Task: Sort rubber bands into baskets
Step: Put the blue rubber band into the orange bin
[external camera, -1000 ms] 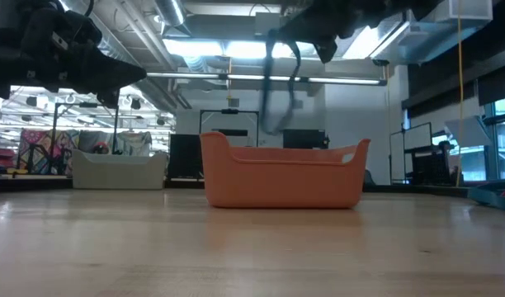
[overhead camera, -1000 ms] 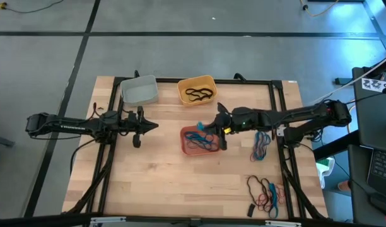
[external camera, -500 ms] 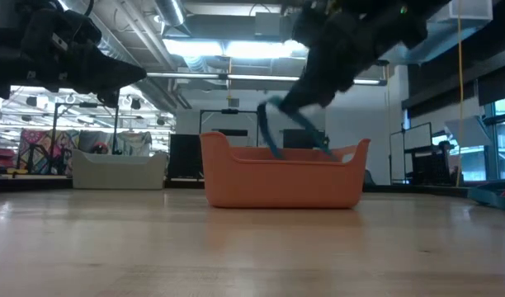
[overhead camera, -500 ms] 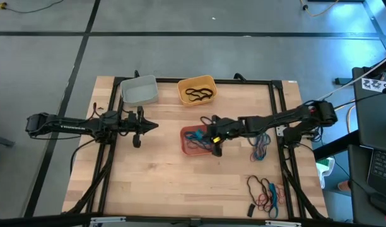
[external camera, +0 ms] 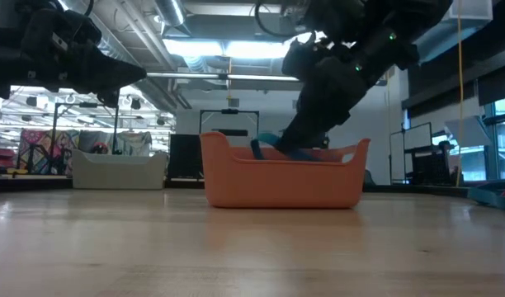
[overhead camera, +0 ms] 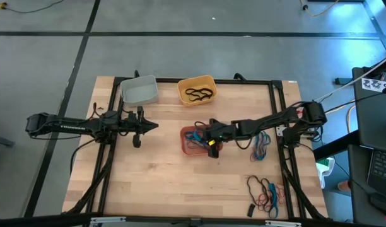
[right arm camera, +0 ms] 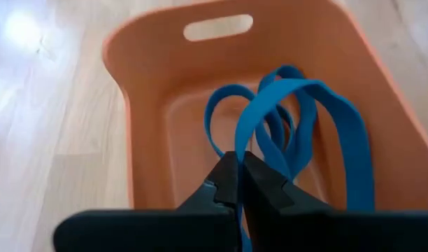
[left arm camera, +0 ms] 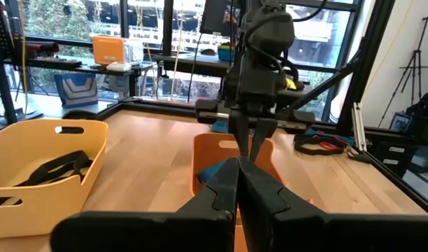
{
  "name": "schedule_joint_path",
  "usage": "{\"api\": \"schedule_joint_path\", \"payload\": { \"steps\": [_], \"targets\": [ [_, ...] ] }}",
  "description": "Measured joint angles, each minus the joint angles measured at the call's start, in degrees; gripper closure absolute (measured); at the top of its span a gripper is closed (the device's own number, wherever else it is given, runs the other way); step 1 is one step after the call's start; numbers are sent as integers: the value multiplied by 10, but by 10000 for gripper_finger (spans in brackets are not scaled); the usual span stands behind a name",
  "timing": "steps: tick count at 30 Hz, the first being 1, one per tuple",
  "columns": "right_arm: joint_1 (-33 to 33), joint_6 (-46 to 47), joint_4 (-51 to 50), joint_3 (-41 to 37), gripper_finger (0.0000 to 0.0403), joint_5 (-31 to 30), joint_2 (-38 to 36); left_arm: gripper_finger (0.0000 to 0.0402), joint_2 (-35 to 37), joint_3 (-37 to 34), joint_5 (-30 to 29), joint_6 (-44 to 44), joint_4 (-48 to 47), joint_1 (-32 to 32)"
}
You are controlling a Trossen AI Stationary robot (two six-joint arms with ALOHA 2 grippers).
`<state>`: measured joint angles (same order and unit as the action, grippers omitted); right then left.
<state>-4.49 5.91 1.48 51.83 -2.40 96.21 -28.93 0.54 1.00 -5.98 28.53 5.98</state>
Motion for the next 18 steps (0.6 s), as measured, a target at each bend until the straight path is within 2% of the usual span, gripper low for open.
{"api": "schedule_joint_path", "payload": {
  "steps": [3, 11, 14, 18],
  "targets": [
    [0, 25, -2, 0, 375, 0, 4, 396, 0, 0, 0, 0, 0, 0],
    [0, 41, -2, 0, 281, 0, -3, 396, 0, 0, 0, 17, 7, 0],
    [0, 43, -13, 0, 260, 10, -30, 396, 0, 0, 0, 28, 9, 0],
    [0, 58, -65, 0, 252, 15, -91, 396, 0, 0, -3, 54, 10, 0]
  ]
}}
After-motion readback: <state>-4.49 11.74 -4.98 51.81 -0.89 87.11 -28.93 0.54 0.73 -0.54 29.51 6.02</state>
